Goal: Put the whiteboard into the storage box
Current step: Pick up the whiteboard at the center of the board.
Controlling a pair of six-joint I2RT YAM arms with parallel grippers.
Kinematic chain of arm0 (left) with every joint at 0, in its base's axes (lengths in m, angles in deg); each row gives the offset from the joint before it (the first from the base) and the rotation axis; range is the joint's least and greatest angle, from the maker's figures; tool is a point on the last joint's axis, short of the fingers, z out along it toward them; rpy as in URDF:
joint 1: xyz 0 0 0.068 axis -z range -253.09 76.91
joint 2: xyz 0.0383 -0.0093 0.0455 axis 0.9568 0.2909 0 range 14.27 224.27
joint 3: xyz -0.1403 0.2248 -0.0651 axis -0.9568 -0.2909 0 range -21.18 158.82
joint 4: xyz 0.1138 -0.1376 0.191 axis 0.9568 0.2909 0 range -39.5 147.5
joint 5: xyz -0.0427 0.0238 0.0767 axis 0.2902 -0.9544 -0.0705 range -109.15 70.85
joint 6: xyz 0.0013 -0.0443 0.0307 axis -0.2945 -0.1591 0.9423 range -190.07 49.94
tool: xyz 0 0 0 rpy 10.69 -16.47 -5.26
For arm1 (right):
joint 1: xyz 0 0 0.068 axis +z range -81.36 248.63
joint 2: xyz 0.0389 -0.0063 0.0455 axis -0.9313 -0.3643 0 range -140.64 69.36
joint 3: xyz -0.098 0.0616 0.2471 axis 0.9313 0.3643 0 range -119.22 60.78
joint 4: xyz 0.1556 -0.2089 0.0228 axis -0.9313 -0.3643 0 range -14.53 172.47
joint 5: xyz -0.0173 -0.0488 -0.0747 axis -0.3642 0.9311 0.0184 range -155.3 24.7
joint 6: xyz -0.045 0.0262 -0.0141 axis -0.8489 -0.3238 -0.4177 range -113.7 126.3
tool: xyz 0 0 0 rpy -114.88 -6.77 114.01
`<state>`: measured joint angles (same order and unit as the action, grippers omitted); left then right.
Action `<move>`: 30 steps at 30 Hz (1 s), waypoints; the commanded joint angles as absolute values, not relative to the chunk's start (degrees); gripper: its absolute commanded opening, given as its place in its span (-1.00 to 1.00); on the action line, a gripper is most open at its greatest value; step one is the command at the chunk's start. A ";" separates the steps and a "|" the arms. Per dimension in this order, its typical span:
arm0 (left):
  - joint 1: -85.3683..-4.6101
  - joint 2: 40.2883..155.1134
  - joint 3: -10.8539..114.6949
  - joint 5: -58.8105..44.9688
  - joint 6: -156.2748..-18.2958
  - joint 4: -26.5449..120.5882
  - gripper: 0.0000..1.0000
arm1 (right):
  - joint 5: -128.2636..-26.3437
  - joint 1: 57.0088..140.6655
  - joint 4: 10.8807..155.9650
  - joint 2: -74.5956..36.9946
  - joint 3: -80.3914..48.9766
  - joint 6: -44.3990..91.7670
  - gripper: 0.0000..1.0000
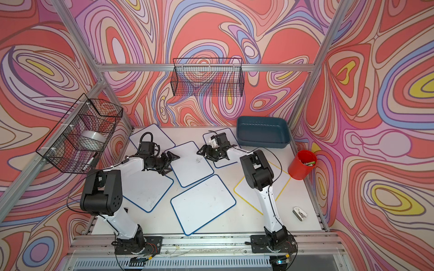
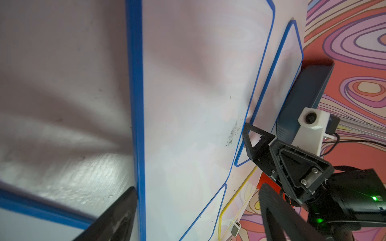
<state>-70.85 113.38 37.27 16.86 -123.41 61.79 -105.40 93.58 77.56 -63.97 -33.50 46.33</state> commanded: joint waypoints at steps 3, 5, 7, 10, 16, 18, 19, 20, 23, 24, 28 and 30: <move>-67.33 110.79 38.09 29.84 -125.87 48.24 0.70 | -117.09 98.52 68.00 -67.39 -32.01 45.61 0.66; -67.20 110.43 38.14 30.01 -126.03 47.85 0.70 | -117.43 98.52 67.88 -67.48 -31.60 45.33 0.66; -67.03 110.08 38.23 30.10 -126.52 47.16 0.69 | -117.51 98.52 67.70 -67.39 -31.11 44.93 0.66; -66.69 109.98 38.41 30.13 -126.96 46.56 0.69 | -117.56 98.52 67.66 -67.33 -30.47 44.77 0.66; -66.50 109.83 37.64 29.82 -128.14 44.91 0.67 | -117.51 98.52 67.73 -67.46 -30.52 44.94 0.66; -66.50 109.72 37.19 30.05 -128.79 43.92 0.67 | -117.49 98.35 67.08 -67.66 -31.03 44.42 0.66; -66.50 109.63 36.88 30.19 -129.16 43.31 0.67 | -117.39 98.29 66.98 -67.67 -31.14 44.36 0.66; -66.49 109.55 36.74 30.29 -129.38 43.05 0.67 | -117.38 98.27 67.00 -67.75 -31.23 44.41 0.66; -66.50 109.30 36.30 30.30 -129.74 42.52 0.65 | -117.59 98.25 66.89 -68.07 -31.62 44.44 0.66; -66.50 109.28 36.21 30.33 -129.82 42.30 0.65 | -117.65 98.25 66.92 -68.11 -31.67 44.43 0.66; -66.40 109.71 35.86 30.87 -130.72 40.66 0.62 | -117.61 98.26 67.17 -68.26 -31.70 44.60 0.66; -66.36 109.96 35.55 31.13 -131.29 39.58 0.62 | -117.65 98.30 67.34 -68.28 -31.76 44.73 0.66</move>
